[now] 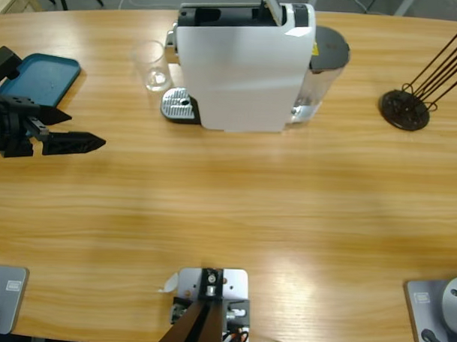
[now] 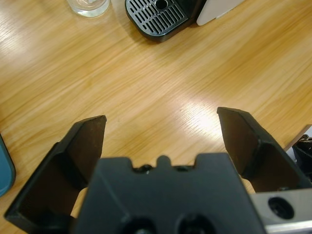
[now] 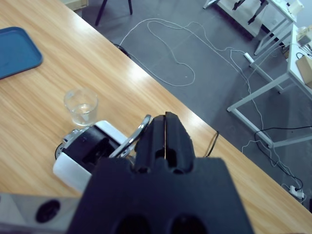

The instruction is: Pour coffee

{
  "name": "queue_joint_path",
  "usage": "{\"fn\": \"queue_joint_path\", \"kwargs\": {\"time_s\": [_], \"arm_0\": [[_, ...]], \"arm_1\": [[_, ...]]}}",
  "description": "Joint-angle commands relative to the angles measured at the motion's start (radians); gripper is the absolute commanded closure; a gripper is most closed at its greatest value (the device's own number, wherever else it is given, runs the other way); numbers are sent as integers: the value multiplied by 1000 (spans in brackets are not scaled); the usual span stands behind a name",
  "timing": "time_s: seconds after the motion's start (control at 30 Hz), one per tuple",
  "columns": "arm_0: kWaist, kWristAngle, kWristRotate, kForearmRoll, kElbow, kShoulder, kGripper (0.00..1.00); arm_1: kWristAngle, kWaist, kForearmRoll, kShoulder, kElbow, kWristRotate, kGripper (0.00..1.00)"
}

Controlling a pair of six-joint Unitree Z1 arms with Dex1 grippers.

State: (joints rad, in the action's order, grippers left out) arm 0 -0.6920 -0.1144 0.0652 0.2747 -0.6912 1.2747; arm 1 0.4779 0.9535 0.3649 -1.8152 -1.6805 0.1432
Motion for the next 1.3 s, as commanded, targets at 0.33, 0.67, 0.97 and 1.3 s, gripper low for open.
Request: {"fn": "queue_joint_path", "kwargs": {"time_s": [0.33,0.67,0.97,1.3], "arm_0": [[-6,-2,1,-6,33,34,4],[-6,-2,1,-5,33,29,4],[-6,-2,1,-2,35,23,4],[-6,-7,1,-2,33,26,4]], "arm_1": [[-170,44,13,-206,56,-97,1000],[-208,44,-76,-253,145,-151,1000],[-226,44,-154,-252,248,-188,1000],[-226,44,-245,-242,361,-212,1000]]}}
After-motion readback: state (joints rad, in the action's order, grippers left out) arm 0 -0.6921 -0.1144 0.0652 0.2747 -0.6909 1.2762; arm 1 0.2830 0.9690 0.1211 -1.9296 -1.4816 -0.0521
